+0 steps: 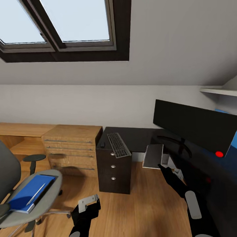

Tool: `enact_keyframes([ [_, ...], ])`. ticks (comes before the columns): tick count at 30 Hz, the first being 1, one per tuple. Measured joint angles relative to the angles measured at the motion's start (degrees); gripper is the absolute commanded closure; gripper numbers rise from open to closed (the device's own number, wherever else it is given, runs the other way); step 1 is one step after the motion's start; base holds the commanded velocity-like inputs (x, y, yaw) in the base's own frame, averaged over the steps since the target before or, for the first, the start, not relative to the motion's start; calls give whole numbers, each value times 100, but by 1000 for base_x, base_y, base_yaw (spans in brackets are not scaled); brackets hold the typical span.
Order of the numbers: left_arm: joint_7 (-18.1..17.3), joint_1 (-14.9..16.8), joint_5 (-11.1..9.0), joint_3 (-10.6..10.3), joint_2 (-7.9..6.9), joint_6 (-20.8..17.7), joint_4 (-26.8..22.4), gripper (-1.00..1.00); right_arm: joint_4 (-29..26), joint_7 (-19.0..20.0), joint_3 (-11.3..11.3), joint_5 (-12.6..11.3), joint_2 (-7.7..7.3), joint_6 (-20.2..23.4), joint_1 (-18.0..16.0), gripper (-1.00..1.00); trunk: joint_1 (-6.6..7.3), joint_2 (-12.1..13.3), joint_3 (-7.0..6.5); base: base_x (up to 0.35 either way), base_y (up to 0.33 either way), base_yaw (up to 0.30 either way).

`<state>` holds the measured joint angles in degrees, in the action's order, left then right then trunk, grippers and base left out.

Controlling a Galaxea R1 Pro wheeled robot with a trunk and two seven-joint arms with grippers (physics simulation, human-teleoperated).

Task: In the bedroom, organize the workspace by keeping the computer under the desk, ensuring the monitor is on the desk, placing the keyboard on the desk next to the monitor, placing the mouse on the desk next to the keyboard, moving the folder from the swivel chair onto the desk next to the mouse, stacking the notebook on top of the folder with the pen on top of the notebook, and positioning the swivel chair next to the desk.

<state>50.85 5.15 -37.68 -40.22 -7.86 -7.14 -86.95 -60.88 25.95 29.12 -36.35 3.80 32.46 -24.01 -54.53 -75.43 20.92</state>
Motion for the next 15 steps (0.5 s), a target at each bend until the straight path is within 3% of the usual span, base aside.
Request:
enact_keyframes([
  [7,0,0,6,0,0,1,0,-100,0,-6,0,-2,0,6,0,100,154,281,-126,328,0,0],
  [15,-13,-2,7,2,-7,-25,-19,-100,122,-45,-4,22,13,-37,1,100,154,283,-126,328,0,0],
])
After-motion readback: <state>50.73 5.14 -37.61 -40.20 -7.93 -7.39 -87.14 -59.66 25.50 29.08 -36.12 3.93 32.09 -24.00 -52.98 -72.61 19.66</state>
